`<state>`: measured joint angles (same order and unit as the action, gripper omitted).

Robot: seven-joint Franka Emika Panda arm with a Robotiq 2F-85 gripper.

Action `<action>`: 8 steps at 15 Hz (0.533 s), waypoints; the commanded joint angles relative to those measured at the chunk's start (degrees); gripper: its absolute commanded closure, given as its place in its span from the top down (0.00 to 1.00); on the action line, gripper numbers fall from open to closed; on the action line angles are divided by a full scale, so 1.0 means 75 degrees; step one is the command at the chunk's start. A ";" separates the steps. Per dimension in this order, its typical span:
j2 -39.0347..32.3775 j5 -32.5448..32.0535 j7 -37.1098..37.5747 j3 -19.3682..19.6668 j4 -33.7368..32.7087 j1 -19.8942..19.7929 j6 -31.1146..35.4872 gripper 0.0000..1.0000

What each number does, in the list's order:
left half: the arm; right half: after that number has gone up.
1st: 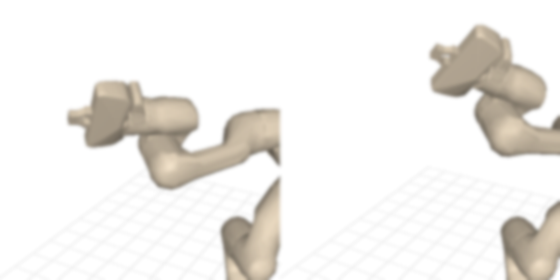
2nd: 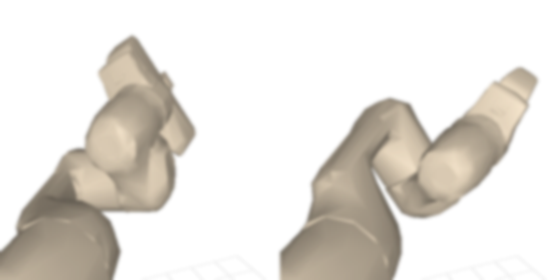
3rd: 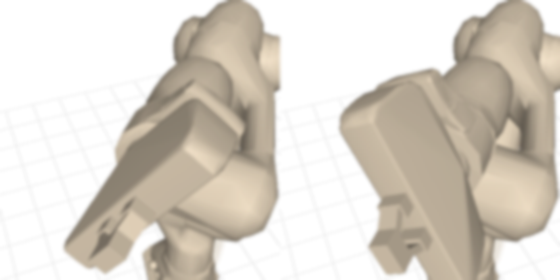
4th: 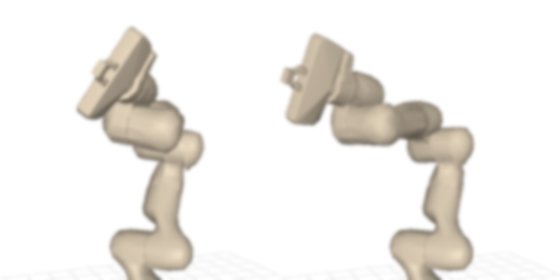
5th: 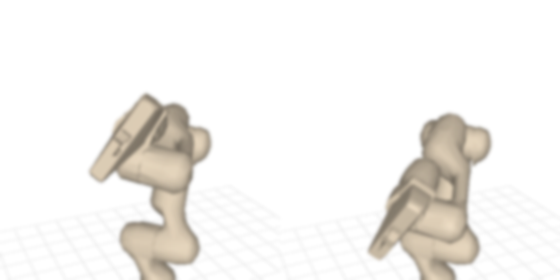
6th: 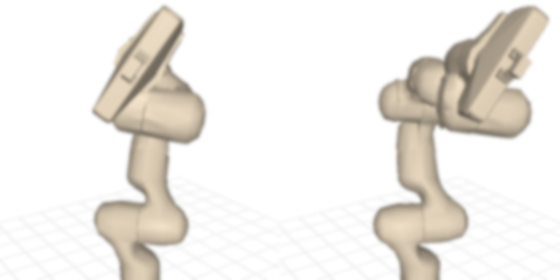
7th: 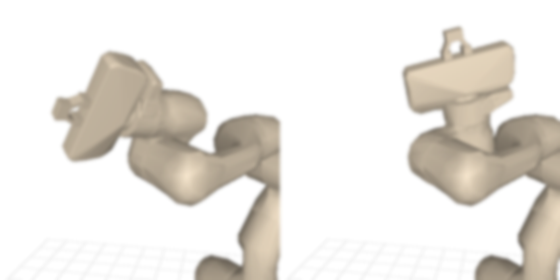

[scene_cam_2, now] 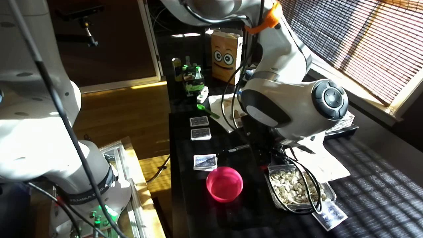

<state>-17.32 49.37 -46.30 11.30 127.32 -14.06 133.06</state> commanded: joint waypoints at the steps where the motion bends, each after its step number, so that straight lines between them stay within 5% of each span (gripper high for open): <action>1: -0.0279 -0.0359 0.0516 -0.0137 -0.0347 -0.0064 0.0051 0.13; 2: -0.0318 -0.0381 0.0559 -0.0157 -0.0387 -0.0068 0.0062 0.15; 4: -0.0384 -0.0420 0.0657 -0.0183 -0.0467 -0.0079 0.0077 0.40; 8: -0.0337 -0.0435 0.0743 -0.0192 -0.0506 -0.0128 0.0075 0.60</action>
<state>-19.52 48.26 -43.11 10.67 124.76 -14.16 133.23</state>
